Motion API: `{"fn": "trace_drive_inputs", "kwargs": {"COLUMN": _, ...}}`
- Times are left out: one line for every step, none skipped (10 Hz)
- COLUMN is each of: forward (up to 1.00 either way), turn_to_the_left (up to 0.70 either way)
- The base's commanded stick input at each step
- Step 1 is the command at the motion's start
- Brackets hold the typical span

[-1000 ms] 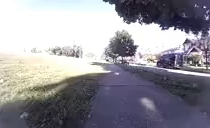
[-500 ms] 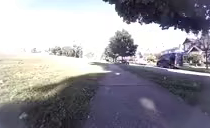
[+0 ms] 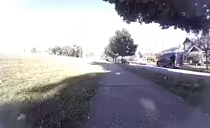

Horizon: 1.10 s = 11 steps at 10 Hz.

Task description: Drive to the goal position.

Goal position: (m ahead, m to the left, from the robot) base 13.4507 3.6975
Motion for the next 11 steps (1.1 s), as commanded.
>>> {"fn": "trace_drive_inputs", "kwargs": {"forward": 0.08, "turn_to_the_left": 0.00}}
{"fn": "trace_drive_inputs", "kwargs": {"forward": 0.08, "turn_to_the_left": 0.00}}
{"fn": "trace_drive_inputs", "kwargs": {"forward": 0.09, "turn_to_the_left": 0.00}}
{"fn": "trace_drive_inputs", "kwargs": {"forward": 0.08, "turn_to_the_left": 0.00}}
{"fn": "trace_drive_inputs", "kwargs": {"forward": 0.07, "turn_to_the_left": 0.00}}
{"fn": "trace_drive_inputs", "kwargs": {"forward": 0.08, "turn_to_the_left": 0.00}}
{"fn": "trace_drive_inputs", "kwargs": {"forward": 0.09, "turn_to_the_left": 0.00}}
{"fn": "trace_drive_inputs", "kwargs": {"forward": 0.09, "turn_to_the_left": 0.00}}
{"fn": "trace_drive_inputs", "kwargs": {"forward": 0.08, "turn_to_the_left": 0.00}}
{"fn": "trace_drive_inputs", "kwargs": {"forward": 0.08, "turn_to_the_left": 0.00}}
{"fn": "trace_drive_inputs", "kwargs": {"forward": 0.08, "turn_to_the_left": 0.00}}
